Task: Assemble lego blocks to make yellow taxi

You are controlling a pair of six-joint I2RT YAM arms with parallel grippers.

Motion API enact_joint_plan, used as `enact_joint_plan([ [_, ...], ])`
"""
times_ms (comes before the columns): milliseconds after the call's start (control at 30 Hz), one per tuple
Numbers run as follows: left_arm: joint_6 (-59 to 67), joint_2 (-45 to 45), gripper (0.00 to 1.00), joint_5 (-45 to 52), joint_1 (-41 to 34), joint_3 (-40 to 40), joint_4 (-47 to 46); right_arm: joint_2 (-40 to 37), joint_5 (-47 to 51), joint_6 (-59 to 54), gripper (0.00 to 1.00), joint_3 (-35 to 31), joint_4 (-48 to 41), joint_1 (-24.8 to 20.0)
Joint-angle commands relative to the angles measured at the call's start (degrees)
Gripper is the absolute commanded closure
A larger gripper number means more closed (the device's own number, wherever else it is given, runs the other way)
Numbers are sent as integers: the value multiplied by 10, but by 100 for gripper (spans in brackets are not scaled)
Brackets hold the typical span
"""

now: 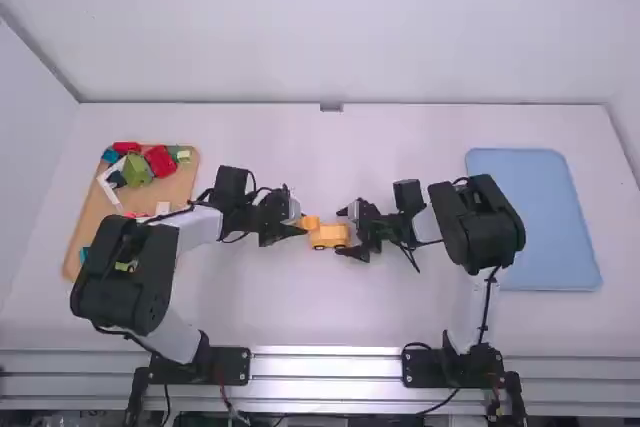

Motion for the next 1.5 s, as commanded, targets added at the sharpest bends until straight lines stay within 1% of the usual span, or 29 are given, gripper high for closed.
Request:
enact_joint_plan([
  [0,-18,-9,88,8,-6,5,0,7,0,-5,0,-5,5,3],
  [100,-18,-6,89,8,-14,5,2,7,23,-5,1,-7,7,9],
  [200,-18,0,91,7,-24,5,7,7,43,-5,5,-6,2,23],
  [300,-18,2,91,7,-28,5,9,7,51,-5,8,-7,3,25],
  [400,-21,2,92,9,-26,5,9,7,47,-5,9,-7,1,17],
  [500,-33,2,92,7,-27,5,9,7,23,-5,12,-7,1,10],
  [567,-33,2,93,6,-28,4,9,7,24,-10,15,-7,1,11],
  [767,-33,16,96,7,-27,3,14,7,28,-20,16,-7,3,26],
  [933,-33,24,97,7,-31,3,15,7,25,-20,21,-7,-2,21],
  [1000,-34,24,97,8,-31,3,20,7,21,-20,27,-7,-1,20],
  [1067,-33,24,97,9,-31,3,24,7,23,-22,39,-7,-1,21],
  [1100,-33,24,97,9,-31,3,24,7,23,-24,40,-7,-2,22],
  [1133,-33,24,98,9,-31,3,26,7,23,-24,51,-7,-1,26],
  [1200,-33,24,98,9,-32,3,25,7,26,-24,62,-7,-2,30],
  [1467,-34,42,98,8,-57,3,54,7,24,-22,63,-7,-3,24],
])
